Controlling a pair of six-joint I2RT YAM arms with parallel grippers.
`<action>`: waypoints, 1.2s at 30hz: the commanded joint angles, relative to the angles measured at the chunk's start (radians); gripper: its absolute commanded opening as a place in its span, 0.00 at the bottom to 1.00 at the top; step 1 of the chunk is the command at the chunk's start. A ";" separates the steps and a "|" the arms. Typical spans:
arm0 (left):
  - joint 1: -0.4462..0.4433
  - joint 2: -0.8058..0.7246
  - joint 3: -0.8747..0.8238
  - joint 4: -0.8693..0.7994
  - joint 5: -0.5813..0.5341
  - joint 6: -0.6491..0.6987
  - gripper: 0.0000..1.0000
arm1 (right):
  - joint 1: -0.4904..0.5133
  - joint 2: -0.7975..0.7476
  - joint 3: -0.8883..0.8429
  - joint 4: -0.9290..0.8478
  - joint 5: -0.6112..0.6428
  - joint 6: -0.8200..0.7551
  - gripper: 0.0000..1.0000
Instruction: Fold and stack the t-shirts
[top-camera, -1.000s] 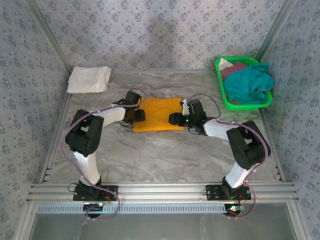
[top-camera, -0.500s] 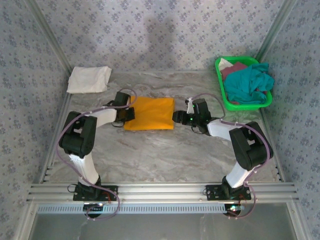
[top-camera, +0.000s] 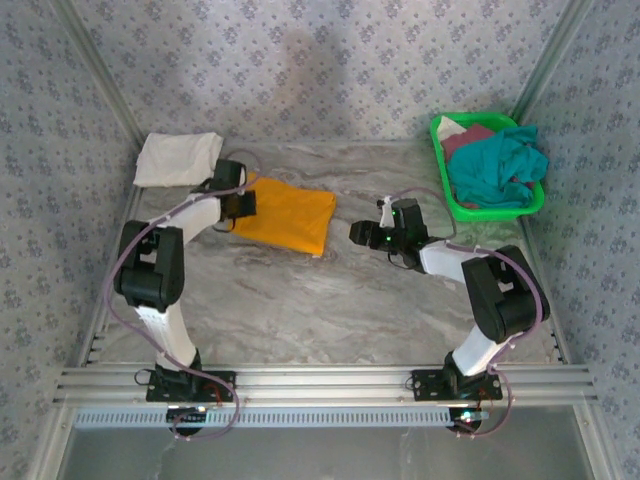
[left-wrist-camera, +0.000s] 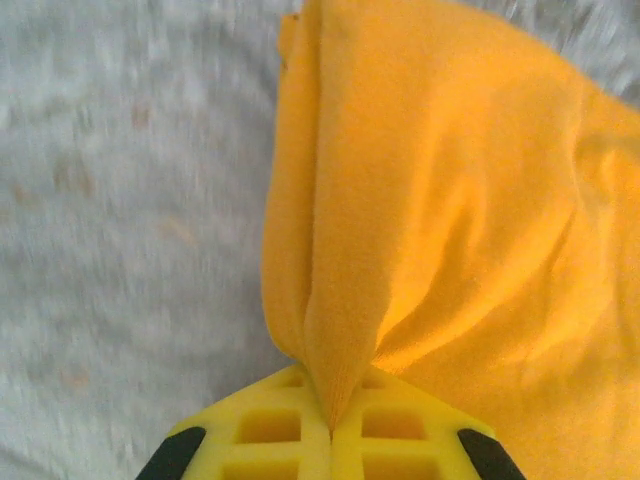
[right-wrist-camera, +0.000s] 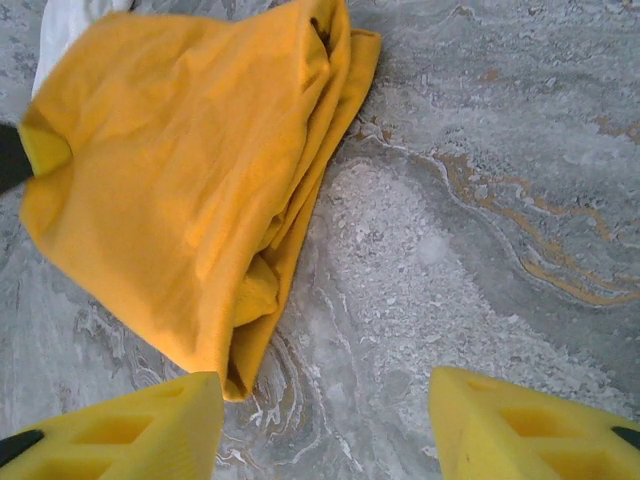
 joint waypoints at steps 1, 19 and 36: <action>0.004 0.069 0.130 -0.049 -0.042 0.055 0.00 | -0.003 -0.003 0.009 0.022 -0.011 -0.038 0.60; 0.074 0.277 0.679 -0.154 -0.152 0.249 0.00 | 0.004 0.105 0.184 0.069 -0.085 0.040 0.80; 0.202 0.480 1.178 -0.372 0.026 0.368 0.00 | -0.002 0.166 0.212 0.034 -0.118 0.096 0.81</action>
